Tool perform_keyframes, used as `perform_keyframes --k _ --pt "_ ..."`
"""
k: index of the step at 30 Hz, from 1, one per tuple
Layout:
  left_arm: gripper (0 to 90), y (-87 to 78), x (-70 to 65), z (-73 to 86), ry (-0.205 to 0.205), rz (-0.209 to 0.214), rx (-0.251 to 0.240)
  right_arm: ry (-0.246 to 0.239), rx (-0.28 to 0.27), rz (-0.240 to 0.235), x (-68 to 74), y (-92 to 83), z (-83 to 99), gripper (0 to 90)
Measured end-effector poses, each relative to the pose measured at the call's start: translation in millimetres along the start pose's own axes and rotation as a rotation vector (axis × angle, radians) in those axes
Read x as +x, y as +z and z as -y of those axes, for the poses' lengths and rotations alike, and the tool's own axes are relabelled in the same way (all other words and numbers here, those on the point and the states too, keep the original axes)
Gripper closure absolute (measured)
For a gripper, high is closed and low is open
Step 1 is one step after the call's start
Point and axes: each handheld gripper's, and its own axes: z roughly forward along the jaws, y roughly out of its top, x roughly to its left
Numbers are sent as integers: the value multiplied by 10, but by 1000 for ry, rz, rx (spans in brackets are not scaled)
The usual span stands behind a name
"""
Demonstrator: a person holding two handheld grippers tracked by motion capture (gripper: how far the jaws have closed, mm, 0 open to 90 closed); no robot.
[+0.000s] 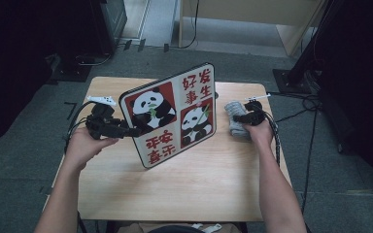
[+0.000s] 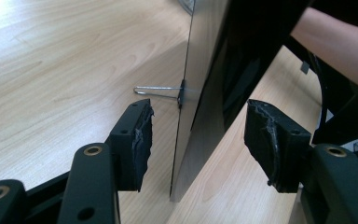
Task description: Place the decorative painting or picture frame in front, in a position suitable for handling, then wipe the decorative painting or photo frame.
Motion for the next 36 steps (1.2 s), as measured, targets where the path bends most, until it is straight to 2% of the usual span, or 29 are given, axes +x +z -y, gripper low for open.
perform_keyframes --k 2,3,4,6,7,9,11,13,14,19,24,30,36 --pt "441 -2 -2 6 1 -15 6 -3 3 -1 8 -16 -8 704" --pt "445 -5 2 9 -5 -13 1 -23 -9 4 28 -50 -26 703" --pt "453 -5 13 18 -11 2 -16 -32 -11 3 43 -73 -33 703" --pt "464 1 12 23 -12 5 -19 -42 -19 3 56 -90 -41 702" --pt "465 28 12 27 -5 5 -9 -50 -26 -15 87 -124 -56 701" --pt "468 46 5 29 -3 7 -7 -54 -30 -20 105 -140 -64 700" --pt "479 62 -2 30 6 9 -4 -79 -34 -33 166 -188 -89 695" --pt "481 70 -1 29 7 14 -5 -79 -31 -39 182 -205 -100 694" --pt "483 68 7 24 2 16 -9 -52 -20 -47 204 -251 -122 693" --pt "547 63 21 14 -3 37 -31 -61 -26 -72 260 -369 -132 694" --pt "583 73 41 0 -3 33 -34 -58 -42 -119 355 -526 -190 693" --pt "612 84 55 -12 3 36 -51 -103 -38 -130 523 -645 -275 693" --pt "641 89 57 -17 -7 42 -47 -127 -46 -142 614 -719 -327 691"
